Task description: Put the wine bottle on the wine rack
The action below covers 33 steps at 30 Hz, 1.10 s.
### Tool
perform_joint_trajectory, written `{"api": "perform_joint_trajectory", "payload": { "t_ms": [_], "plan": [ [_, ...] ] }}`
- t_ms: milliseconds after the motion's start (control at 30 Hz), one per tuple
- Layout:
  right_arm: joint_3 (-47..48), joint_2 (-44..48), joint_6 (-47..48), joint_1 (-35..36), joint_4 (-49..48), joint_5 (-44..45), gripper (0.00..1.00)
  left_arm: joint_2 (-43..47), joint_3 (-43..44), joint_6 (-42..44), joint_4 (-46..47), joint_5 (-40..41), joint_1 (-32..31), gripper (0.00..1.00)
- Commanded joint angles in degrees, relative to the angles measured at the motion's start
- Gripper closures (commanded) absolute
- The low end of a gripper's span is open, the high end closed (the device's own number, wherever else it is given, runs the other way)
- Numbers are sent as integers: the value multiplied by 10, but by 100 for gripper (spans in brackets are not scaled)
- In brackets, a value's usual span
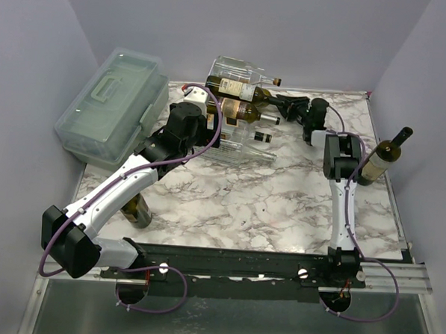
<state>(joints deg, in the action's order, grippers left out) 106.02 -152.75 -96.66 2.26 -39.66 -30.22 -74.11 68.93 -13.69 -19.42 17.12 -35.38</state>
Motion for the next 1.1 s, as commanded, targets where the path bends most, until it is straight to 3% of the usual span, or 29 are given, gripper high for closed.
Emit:
{"api": "perform_joint_trajectory", "payload": {
  "t_ms": [0,633,1067],
  "plan": [
    [36,-7,-34,8,-29,-9,100,-1,9,-4,-4,-14,-5,1],
    [121,-57,-12,24,42,3,98,-16,13,-14,-7,-33,-5,2],
    [115,-46,23,26,89,11,59,-20,14,-16,-8,-36,-6,2]
  ]
}}
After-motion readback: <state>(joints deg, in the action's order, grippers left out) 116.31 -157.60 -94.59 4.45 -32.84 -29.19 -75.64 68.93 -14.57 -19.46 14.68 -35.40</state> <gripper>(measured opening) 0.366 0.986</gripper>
